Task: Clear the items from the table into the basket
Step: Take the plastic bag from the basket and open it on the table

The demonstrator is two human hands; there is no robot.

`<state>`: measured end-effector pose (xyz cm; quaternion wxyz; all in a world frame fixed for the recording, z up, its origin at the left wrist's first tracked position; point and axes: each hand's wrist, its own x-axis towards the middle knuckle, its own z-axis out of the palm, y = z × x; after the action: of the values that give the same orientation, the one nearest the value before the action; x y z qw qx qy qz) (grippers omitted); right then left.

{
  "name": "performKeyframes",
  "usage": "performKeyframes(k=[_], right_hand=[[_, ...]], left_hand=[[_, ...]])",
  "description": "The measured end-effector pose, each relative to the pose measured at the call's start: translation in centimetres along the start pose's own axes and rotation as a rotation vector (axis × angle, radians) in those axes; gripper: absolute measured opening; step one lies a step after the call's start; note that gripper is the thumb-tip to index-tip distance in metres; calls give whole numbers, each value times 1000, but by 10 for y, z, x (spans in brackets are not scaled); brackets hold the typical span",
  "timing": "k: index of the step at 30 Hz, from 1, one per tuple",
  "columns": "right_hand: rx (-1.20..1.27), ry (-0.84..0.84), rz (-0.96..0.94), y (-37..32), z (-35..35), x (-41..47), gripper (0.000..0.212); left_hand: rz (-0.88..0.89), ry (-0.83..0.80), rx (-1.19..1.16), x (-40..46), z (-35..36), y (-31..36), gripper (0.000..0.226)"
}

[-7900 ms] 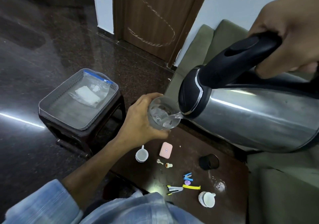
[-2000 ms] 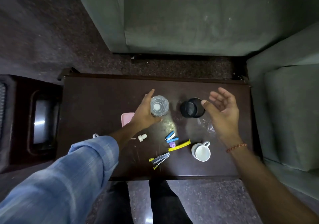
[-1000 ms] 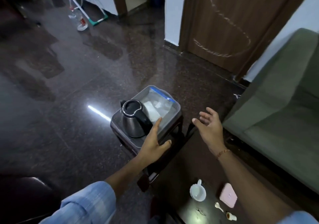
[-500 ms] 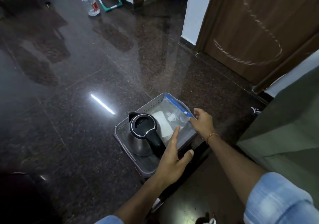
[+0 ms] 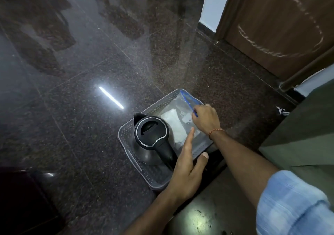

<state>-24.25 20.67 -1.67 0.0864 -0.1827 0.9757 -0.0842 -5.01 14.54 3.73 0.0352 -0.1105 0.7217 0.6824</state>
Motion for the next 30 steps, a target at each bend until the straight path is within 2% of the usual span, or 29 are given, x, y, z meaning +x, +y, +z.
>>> performKeyframes(k=[3,6,13,16,20,23,25,27,28,30], right_hand=[[185,40,-17,4,-24,-13,16],[228,27,-86,10,-52,-37,17],[362,231,-26,34,-141,-105,15],[388,300,-69,45,-180,-164,5],[346,342,-77,46,-194,-271,11],[416,282,-16,48,-195,-347,9],[544,226,43,58,-197,-398,13],[867,127,195,74,-196,-451,26],[1069,88,287,78,-195,-471,25],[1290,106,436,90,-187,-512,28]], left_hand=[[-13,21,-7,0,3,3,66],[-26,43,22,-1,7,11,64],[-15,87,20,-18,20,50,58],[20,133,-53,-39,38,86,56],[45,186,-10,-72,80,133,49],[120,133,177,-106,116,146,20],[189,100,314,-140,138,146,20],[242,20,430,-178,158,143,25],[261,-31,469,-196,164,140,23],[272,-129,524,-234,185,133,17]])
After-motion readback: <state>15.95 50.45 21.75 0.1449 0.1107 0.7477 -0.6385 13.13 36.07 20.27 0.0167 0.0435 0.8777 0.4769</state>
